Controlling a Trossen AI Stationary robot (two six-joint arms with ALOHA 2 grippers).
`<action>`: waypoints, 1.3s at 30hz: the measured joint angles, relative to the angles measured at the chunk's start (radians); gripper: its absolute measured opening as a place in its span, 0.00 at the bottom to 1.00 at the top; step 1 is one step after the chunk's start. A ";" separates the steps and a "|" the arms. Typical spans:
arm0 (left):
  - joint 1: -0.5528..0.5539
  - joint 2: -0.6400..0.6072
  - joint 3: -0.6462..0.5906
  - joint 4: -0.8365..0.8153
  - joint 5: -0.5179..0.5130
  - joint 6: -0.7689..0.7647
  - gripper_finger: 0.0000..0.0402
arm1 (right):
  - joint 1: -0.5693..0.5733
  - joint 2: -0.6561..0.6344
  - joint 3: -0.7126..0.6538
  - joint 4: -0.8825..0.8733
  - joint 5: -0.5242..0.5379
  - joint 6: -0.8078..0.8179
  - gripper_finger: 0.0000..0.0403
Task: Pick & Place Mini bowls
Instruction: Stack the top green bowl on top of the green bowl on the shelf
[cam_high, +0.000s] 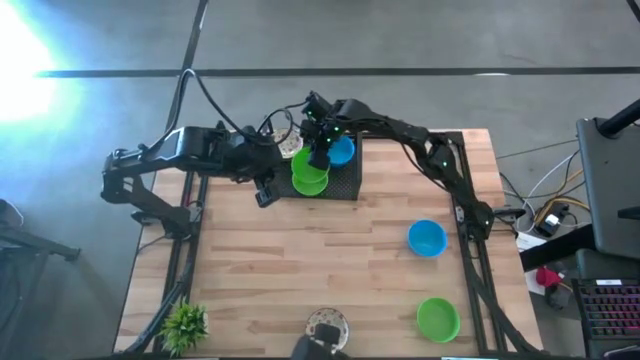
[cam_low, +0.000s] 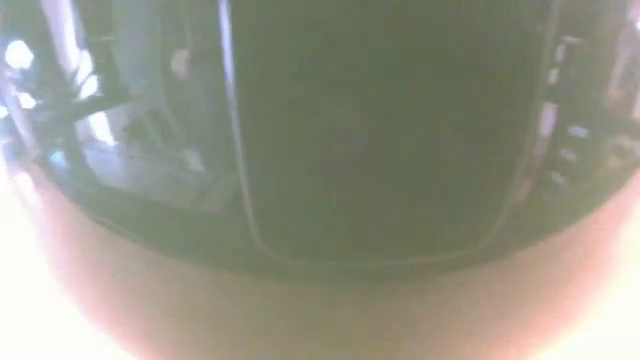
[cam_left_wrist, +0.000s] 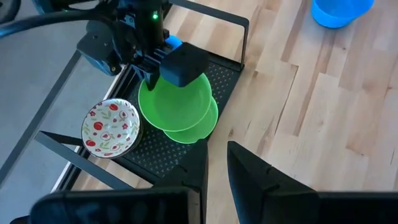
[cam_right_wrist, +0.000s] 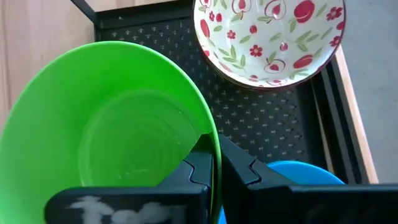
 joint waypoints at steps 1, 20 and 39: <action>0.000 0.000 0.000 0.000 0.000 0.000 0.13 | -0.002 0.003 0.000 0.000 0.000 0.000 0.02; 0.000 0.000 0.000 0.016 -0.004 0.000 0.13 | 0.001 0.032 -0.002 -0.028 0.000 -0.035 0.05; 0.000 0.000 0.000 0.015 -0.005 -0.006 0.13 | 0.029 0.030 -0.003 0.016 -0.012 -0.056 0.24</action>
